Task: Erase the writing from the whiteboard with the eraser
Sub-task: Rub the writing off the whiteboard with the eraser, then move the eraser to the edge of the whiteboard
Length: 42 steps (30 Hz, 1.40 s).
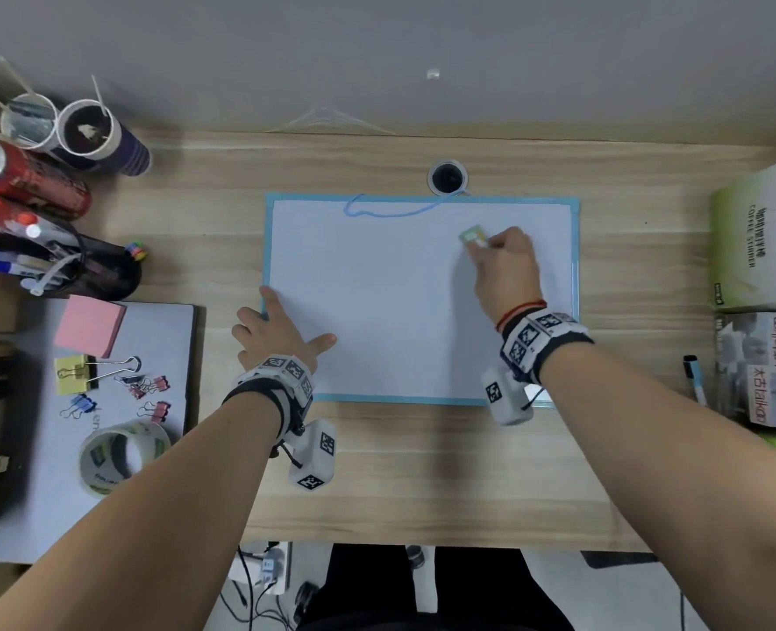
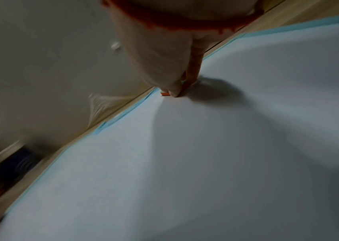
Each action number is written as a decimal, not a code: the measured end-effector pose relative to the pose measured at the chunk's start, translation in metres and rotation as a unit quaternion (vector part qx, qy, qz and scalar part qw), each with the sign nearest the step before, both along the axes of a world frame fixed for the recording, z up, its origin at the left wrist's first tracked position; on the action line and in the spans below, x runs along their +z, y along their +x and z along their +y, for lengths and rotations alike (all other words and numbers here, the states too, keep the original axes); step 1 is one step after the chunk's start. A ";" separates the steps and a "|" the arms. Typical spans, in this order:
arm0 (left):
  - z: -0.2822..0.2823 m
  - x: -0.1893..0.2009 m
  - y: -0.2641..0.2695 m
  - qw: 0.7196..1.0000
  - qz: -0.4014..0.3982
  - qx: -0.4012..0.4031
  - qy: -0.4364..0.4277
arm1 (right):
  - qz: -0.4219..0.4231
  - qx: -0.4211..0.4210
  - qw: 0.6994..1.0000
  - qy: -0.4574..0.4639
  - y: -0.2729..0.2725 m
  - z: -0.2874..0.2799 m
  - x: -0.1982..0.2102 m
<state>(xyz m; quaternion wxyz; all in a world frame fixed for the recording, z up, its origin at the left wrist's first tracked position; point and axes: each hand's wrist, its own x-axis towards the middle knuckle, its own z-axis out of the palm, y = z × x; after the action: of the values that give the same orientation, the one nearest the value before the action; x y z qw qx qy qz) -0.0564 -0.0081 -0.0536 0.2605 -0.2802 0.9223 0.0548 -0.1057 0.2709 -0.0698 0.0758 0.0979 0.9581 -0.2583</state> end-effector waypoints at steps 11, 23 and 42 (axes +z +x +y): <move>-0.001 0.000 0.001 1.000 0.001 -0.006 -0.002 | 0.005 0.250 0.967 -0.049 0.038 -0.092 0.006; 0.000 0.000 -0.001 1.000 -0.010 -0.001 -0.003 | 0.004 0.099 0.995 -0.006 0.018 -0.056 0.002; -0.003 0.020 -0.014 0.996 -0.022 0.074 0.039 | -0.104 -0.222 0.969 0.035 0.065 0.077 0.019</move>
<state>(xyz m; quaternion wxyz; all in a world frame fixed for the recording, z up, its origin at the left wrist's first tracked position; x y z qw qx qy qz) -0.0699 -0.0110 -0.0336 0.2870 -0.3383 0.8902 0.1035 -0.0411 0.3482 -0.0511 0.1125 0.3371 0.9076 -0.2237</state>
